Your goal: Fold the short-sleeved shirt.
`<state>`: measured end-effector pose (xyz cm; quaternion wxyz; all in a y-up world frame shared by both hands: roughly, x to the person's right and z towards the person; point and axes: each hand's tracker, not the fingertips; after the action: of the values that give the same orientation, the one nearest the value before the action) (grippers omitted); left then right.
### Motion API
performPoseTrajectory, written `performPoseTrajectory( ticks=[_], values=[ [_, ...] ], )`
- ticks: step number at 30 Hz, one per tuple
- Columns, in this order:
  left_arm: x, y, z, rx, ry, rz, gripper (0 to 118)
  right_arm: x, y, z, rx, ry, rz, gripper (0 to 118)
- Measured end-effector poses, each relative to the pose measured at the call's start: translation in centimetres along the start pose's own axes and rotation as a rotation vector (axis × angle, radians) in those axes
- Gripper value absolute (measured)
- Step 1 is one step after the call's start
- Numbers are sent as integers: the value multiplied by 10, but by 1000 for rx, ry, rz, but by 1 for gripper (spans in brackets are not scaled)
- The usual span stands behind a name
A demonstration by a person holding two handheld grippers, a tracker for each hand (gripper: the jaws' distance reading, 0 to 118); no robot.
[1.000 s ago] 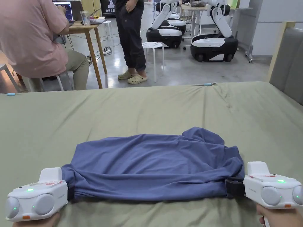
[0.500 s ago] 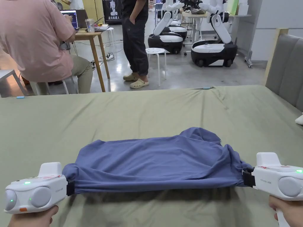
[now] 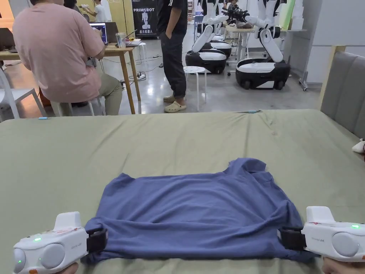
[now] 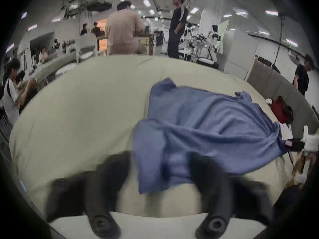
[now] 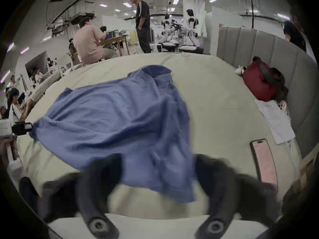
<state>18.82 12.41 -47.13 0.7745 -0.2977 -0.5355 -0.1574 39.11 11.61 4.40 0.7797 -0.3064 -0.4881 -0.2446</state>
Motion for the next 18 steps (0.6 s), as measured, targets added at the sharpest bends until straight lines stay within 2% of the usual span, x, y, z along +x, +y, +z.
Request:
performPoseTrajectory(
  ticks=[1, 2, 7, 8, 9, 10, 11, 12, 14, 16, 18],
  values=[
    [7, 6, 7, 44, 29, -52, 115, -7, 5, 8, 55, 14, 9, 118],
    [15, 14, 12, 95, 45, -82, 118, -18, 12, 15, 116, 2, 35, 118],
    [64, 43, 17, 216, 31, -149, 117, -82, 44, 32, 264, 52, 89, 118],
    [73, 46, 15, 217, 27, -151, 114, -94, 47, 31, 295, 45, 101, 112],
    [81, 47, 12, 221, 21, -147, 102, -105, 49, 31, 318, 41, 114, 90],
    [89, 47, 10, 227, 3, -139, 81, -117, 50, 29, 331, 29, 128, 63],
    [96, 47, 6, 219, -8, -131, 51, -127, 51, 25, 327, 18, 140, 30],
    [102, 47, 2, 207, -11, -130, 0, -132, 53, 17, 318, 0, 157, 4],
    [110, 43, -8, 172, -30, -163, 0, -141, 54, 7, 306, -9, 162, 2],
    [105, 45, -16, 154, -46, -159, 0, -139, 57, -2, 276, 43, 142, 0],
    [94, 48, -25, 130, -38, -148, 0, -142, 59, -10, 277, 31, 169, 0]
  ],
)
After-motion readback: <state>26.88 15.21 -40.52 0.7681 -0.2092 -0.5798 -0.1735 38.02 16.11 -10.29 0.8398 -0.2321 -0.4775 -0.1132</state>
